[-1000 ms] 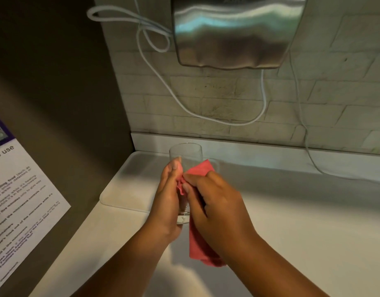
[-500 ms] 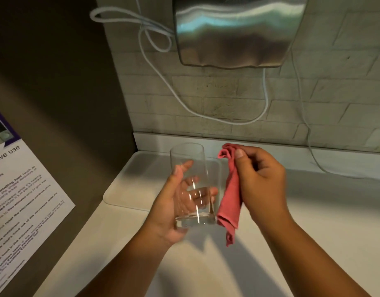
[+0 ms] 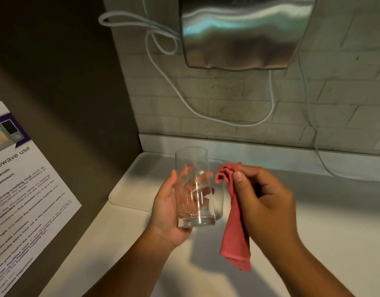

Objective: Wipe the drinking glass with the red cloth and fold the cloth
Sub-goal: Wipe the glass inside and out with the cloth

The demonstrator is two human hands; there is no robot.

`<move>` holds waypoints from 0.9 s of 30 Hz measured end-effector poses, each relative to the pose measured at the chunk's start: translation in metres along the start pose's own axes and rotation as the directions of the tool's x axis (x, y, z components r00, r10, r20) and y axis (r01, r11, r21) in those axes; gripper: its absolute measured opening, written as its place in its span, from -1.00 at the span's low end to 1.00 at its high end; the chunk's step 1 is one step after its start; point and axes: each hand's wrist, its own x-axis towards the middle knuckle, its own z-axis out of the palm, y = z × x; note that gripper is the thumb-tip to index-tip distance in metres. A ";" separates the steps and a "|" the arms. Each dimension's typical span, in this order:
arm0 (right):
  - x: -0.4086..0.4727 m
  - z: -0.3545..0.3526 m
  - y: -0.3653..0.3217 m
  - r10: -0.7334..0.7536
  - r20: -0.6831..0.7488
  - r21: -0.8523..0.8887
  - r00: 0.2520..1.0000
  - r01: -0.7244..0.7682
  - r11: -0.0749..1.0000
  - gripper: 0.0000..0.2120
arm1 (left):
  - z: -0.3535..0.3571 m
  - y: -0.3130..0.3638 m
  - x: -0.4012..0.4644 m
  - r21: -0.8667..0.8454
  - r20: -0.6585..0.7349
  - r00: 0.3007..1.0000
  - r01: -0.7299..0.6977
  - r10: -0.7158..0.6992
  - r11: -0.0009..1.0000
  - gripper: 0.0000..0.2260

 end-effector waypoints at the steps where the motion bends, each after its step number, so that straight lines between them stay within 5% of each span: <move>1: -0.004 0.004 -0.001 -0.102 0.020 -0.081 0.995 0.104 0.991 -0.87 | 0.001 -0.002 0.001 0.002 -0.018 1.000 -0.010 0.010 1.000 -0.50; 4: -0.023 0.015 -0.007 -0.335 0.201 -0.266 0.920 0.381 0.886 -0.83 | 0.007 -0.002 0.002 0.044 -0.045 0.998 -0.036 0.038 0.998 -0.45; 9: -0.036 0.027 -0.012 -0.369 0.411 -0.395 0.834 0.527 0.752 -0.73 | 0.009 -0.002 -0.003 0.212 -0.095 0.992 -0.056 0.078 0.976 -0.41; 16: 0.015 0.037 -0.022 -0.298 0.287 -0.425 0.911 0.399 0.812 -0.82 | 0.018 -0.012 -0.015 0.283 -0.023 1.000 -0.012 0.019 0.959 -0.55; 23: 0.022 0.037 0.002 -0.065 0.109 -0.181 0.992 0.084 0.980 -0.85 | 0.016 -0.004 -0.008 0.114 -0.071 0.993 -0.082 0.090 0.990 -0.40; 27: -0.004 0.033 -0.001 -0.192 0.233 -0.179 0.953 0.236 0.955 -0.86 | 0.013 0.001 -0.005 0.120 -0.116 0.989 -0.078 0.092 0.990 -0.34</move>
